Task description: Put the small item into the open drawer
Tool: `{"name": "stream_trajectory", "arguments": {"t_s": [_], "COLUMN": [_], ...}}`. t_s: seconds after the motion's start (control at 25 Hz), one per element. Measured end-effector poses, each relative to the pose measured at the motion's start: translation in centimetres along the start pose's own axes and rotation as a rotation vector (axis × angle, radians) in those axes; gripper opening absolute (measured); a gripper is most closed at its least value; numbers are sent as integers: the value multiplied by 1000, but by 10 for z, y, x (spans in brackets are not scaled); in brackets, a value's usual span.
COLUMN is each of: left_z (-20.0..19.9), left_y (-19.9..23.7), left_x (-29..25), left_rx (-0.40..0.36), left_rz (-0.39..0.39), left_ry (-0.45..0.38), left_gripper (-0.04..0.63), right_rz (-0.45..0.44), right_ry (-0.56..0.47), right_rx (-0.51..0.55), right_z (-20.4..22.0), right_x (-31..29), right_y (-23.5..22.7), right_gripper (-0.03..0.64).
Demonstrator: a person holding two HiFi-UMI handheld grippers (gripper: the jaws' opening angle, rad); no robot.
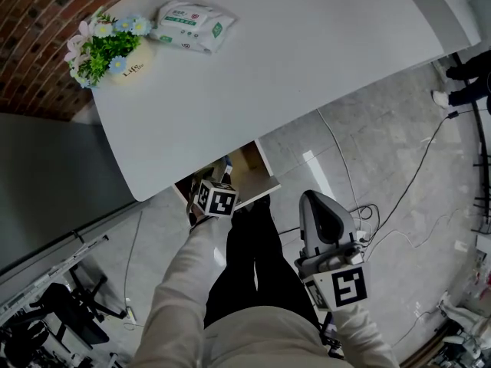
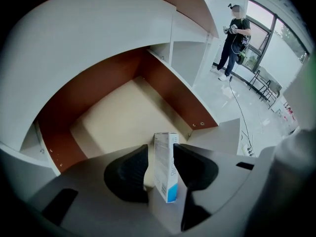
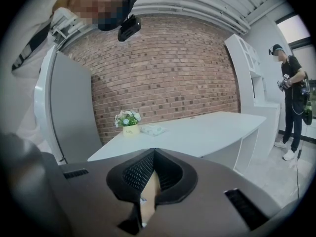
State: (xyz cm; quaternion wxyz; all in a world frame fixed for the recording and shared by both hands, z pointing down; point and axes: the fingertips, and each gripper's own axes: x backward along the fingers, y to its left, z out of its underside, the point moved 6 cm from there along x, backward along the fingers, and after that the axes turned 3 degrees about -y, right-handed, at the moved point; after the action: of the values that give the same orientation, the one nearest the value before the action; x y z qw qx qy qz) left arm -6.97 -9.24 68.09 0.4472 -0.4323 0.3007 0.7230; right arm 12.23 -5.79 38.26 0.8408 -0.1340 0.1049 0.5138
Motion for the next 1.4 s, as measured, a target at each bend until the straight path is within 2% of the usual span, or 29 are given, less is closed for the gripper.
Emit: {"name": "stream_trajectory", "arguments": {"t_s": [0.28,0.44,0.68,1.0,1.4], "left_z": [-3,-12,-32,-59,-63], "left_y": [-3,-10,-19,-20,-12], "left_x": [21,52,131,202,270], "left_rx": [21,23,10,-28,-10], "left_rz": [23,49,67,24,-20], "left_ry": [-65,-163,-323,-499,-639], "left_gripper": [169,158,132,92,58], "right_rz": [-25,-29,-29,-30,-50], "right_ry": [-44,-76,-99,-103,-114], "right_rx": [-13,-20,-14,6,23], "right_z": [0,-2,-15,-15,-25], "right_x": [-8,-10,7,18,30], "right_y": [1,2,16,25,44], "right_gripper": [26,26,26,26,26]}}
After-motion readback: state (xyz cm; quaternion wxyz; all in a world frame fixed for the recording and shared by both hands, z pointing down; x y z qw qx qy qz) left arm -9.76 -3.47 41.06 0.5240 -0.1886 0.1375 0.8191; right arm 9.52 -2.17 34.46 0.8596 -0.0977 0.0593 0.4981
